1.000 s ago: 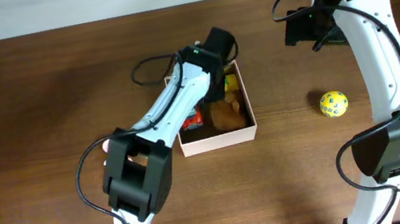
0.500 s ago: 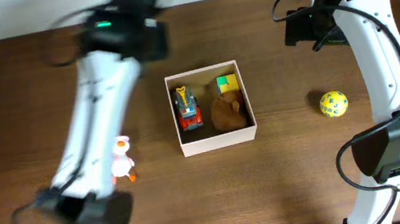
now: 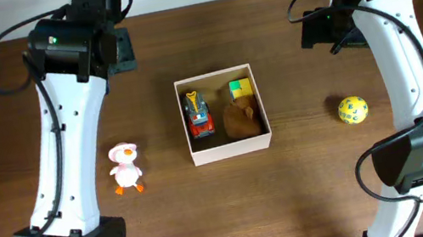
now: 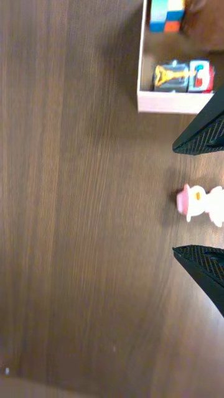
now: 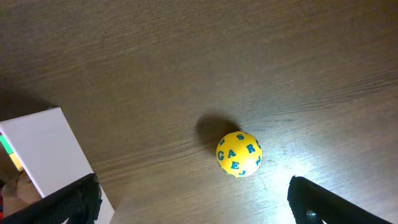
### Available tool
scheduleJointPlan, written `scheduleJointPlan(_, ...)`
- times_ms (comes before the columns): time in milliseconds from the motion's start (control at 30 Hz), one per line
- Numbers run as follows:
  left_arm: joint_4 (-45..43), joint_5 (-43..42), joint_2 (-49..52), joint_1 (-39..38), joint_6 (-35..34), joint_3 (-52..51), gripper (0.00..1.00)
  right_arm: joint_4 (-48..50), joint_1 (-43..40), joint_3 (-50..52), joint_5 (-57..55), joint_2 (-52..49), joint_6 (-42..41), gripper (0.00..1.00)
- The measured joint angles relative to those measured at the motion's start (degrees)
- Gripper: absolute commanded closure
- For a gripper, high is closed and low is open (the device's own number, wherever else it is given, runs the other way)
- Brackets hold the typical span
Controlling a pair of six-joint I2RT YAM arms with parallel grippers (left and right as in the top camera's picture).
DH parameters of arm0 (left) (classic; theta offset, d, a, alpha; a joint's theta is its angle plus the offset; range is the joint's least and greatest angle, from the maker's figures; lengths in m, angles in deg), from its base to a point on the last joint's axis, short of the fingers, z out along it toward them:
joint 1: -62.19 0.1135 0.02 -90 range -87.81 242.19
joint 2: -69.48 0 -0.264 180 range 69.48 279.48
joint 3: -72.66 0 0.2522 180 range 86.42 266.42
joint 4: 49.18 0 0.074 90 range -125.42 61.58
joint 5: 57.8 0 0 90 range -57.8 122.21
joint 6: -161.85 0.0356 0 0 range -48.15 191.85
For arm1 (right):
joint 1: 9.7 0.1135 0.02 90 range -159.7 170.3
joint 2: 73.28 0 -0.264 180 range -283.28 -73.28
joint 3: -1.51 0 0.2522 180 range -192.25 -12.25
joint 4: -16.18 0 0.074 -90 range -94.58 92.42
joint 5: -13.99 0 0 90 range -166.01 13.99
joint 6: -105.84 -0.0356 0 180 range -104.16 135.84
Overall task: Pack container
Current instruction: 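Move the left gripper down over the white duck toy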
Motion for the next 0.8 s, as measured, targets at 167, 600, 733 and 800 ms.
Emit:
scheduleJointPlan(167, -0.5, 1.7, 0.0, 0.3, 0.0, -0.2, 0.51, 0.0, 0.0, 0.0, 0.0, 0.0, 0.0, 0.01)
scheduleJointPlan(600, -22.5, -3.7, -6.7, 5.0, 6.4, -31.6, 0.51, 0.0, 0.0, 0.0, 0.0, 0.0, 0.0, 0.01)
scheduleJointPlan(733, -29.4, -6.6, -13.4, 6.6, 7.3, -45.9, 0.51, 0.0, 0.0, 0.0, 0.0, 0.0, 0.0, 0.01)
scheduleJointPlan(800, -32.3, -8.2, -16.5, 7.4, 7.9, -51.6, 0.51, 0.0, 0.0, 0.0, 0.0, 0.0, 0.0, 0.01)
